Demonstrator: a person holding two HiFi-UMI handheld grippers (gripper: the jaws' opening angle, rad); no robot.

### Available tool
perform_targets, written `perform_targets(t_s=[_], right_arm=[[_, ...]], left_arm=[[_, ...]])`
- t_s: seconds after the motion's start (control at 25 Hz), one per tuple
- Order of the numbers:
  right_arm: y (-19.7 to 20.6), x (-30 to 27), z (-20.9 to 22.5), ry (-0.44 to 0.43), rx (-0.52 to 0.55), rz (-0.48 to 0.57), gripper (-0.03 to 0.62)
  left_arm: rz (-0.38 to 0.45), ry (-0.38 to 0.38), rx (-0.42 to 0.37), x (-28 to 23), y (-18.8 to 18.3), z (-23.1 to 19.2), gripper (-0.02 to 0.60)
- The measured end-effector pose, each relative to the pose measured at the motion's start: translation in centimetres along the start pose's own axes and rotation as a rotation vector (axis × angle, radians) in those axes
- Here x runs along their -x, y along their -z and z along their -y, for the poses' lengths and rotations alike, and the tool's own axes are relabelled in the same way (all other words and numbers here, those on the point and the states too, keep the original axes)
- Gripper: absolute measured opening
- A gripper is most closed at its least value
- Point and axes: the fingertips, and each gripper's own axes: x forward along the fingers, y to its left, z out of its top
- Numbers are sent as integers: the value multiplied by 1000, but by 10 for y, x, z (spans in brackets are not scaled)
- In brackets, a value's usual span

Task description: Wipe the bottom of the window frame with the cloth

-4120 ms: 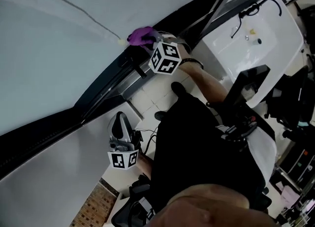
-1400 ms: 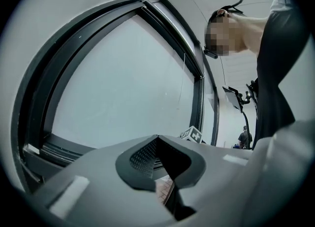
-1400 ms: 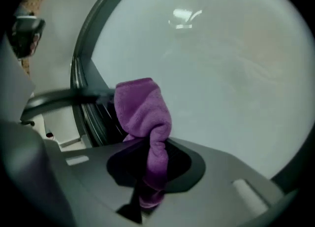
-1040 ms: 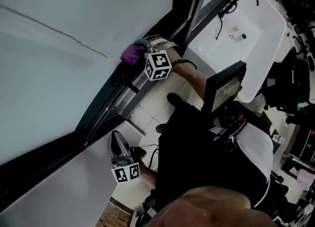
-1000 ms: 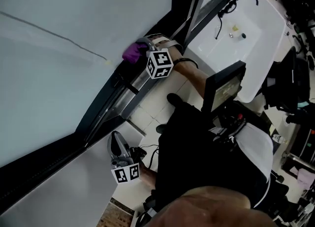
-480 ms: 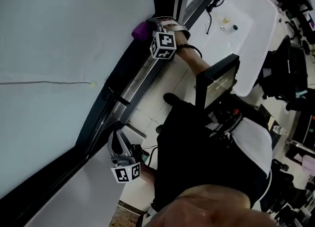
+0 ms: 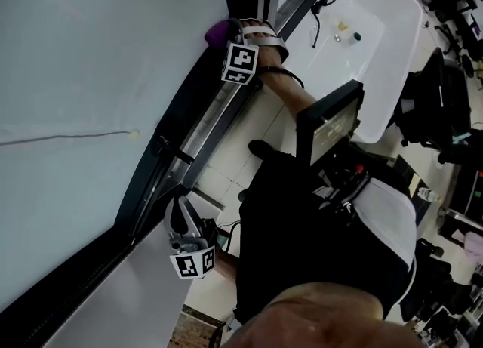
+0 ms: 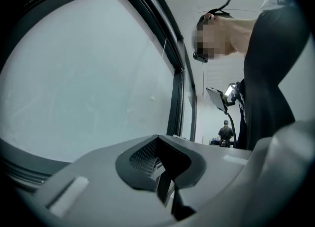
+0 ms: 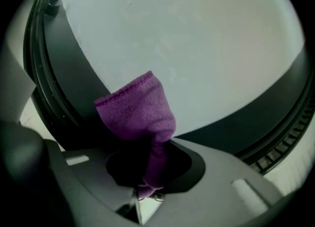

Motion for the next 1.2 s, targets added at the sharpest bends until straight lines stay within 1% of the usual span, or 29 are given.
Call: perform_targets(t_s=[0.08, 0.16, 0.2, 0.24, 0.28, 0.32, 0.36, 0.4, 0.48, 0.52, 0.56, 0.6, 0.64, 0.68, 0.72, 0.76, 0.88, 0.96, 1.04, 1.2], right_arm=[[7, 3, -4, -18, 15, -17, 61], [18, 12, -13, -69, 21, -44, 61], [24, 21, -19, -117, 3, -52, 61], [29, 33, -27, -182, -37, -46, 61], [31, 49, -37, -262, -102, -23, 61], [29, 69, -50, -358, -186, 19, 61], [23, 91, -67, -470, -290, 77, 61], [14, 112, -89, -605, -414, 149, 63], [-12, 150, -141, -928, -715, 292, 63], [-26, 168, -164, -1092, -878, 344, 63], [-41, 187, -183, -1241, -1031, 380, 63], [-55, 204, -199, -1370, -1158, 404, 63], [-69, 222, -212, -1475, -1250, 420, 63], [-83, 238, -224, -1555, -1303, 435, 63], [-96, 253, -234, -1610, -1315, 452, 63], [-108, 268, -243, -1649, -1293, 474, 63], [-138, 310, -260, -1749, -1148, 565, 63], [-152, 332, -261, -1797, -1078, 632, 63], [-163, 346, -256, -1817, -1064, 693, 63], [-177, 363, -243, -1848, -1102, 784, 63]], left_arm=[[0, 3, 1, 1, 2, -1, 0], [0, 7, 6, 2, 6, -2, 0], [0, 9, 9, 3, 6, -3, 0], [1, 11, 13, 5, 7, -4, 0], [2, 11, 17, 8, 6, -4, 0], [4, 11, 22, 12, 5, -4, 0], [6, 10, 29, 15, 4, -5, 0], [9, 10, 37, 18, 4, -6, 0], [17, 9, 51, 18, 6, -10, 0], [19, 9, 55, 16, 6, -12, 0], [21, 9, 57, 15, 6, -13, 0], [23, 7, 58, 15, 5, -15, 0], [24, 3, 59, 17, 3, -16, 0], [26, -4, 59, 21, 2, -17, 0], [28, -11, 60, 27, 2, -18, 0], [29, -18, 62, 34, 2, -20, 0], [35, -43, 66, 55, 4, -27, 0], [46, -63, 72, 64, 3, -30, 0], [61, -80, 84, 71, 1, -32, 0], [71, -116, 100, 80, 1, -35, 0]])
